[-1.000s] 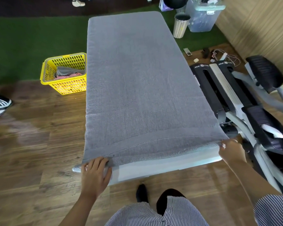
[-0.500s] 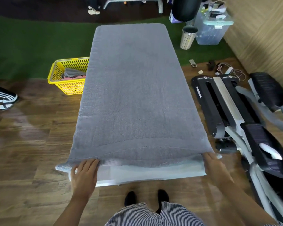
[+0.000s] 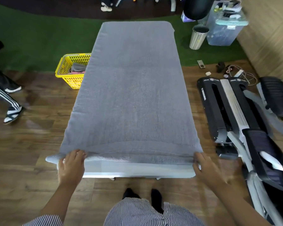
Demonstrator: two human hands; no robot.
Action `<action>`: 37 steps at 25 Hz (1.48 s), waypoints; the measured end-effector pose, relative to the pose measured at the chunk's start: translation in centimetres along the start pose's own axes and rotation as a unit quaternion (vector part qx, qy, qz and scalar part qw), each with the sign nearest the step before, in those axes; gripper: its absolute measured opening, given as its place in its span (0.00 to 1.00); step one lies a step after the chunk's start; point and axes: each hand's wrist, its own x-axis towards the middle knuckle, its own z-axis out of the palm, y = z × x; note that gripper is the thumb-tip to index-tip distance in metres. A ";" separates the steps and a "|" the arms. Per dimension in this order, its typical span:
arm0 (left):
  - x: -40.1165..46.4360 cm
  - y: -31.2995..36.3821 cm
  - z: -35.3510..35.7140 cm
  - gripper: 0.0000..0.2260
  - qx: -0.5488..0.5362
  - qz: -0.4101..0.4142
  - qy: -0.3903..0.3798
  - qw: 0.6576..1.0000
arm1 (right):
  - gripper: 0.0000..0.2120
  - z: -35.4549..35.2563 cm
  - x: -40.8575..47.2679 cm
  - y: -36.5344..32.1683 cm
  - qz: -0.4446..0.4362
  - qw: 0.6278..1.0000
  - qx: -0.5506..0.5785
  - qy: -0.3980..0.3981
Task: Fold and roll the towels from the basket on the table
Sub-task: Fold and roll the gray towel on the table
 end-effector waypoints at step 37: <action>2.6 -6.5 0.4 0.25 -0.079 0.140 -0.117 0.980 | 0.20 2.1 0.4 -1.2 -0.014 0.993 -0.077 0.088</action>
